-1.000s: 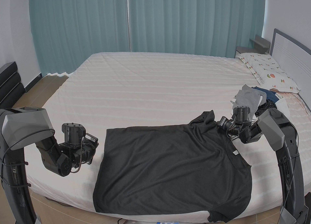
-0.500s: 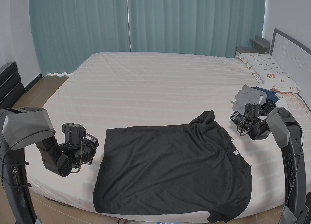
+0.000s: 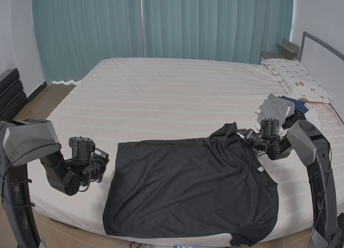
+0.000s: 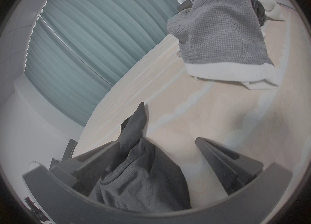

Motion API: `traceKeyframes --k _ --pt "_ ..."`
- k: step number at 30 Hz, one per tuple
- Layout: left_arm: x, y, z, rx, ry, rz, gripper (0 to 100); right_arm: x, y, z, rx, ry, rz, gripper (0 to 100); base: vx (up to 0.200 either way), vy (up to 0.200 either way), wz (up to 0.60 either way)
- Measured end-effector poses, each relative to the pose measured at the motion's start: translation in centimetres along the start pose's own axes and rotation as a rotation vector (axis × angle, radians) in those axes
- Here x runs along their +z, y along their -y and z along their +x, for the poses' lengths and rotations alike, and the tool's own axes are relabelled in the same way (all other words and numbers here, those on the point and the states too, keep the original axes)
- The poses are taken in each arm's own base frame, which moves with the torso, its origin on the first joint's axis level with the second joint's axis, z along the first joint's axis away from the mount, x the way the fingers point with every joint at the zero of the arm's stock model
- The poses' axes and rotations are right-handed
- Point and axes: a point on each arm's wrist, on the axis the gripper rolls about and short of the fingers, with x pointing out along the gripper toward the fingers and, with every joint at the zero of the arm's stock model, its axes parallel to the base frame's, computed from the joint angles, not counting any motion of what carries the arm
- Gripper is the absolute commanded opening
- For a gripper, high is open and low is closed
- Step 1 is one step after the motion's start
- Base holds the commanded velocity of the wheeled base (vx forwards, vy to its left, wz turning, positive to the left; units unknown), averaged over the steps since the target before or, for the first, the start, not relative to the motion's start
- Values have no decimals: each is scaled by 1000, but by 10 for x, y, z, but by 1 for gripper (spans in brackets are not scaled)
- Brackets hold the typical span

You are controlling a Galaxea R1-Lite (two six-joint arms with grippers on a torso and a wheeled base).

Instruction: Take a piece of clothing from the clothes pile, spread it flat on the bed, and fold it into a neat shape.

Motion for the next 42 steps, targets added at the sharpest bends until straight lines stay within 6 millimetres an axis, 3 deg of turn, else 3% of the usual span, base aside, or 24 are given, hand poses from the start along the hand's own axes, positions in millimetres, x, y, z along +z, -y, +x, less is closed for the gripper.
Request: traceKeyframes --k 2,3,15,30,42 --pt "0 0 0 0 -1 2 0 -3 -1 0 0 -9 -3 100 0 0 0" --pt "0 0 0 0 -1 2 0 -4 -2 0 -1 -14 -3 0 0 0 0" --pt "-1 0 0 0 -1 3 0 -10 2 0 -27 -46 10 0 0 0 0" --pt "0 1 2 -5 2 2 0 22 16 -6 -20 104 28 0 0 0 0" --pt "13 28 24 -45 43 109 0 35 33 -15 -60 150 45 0 0 0 0"
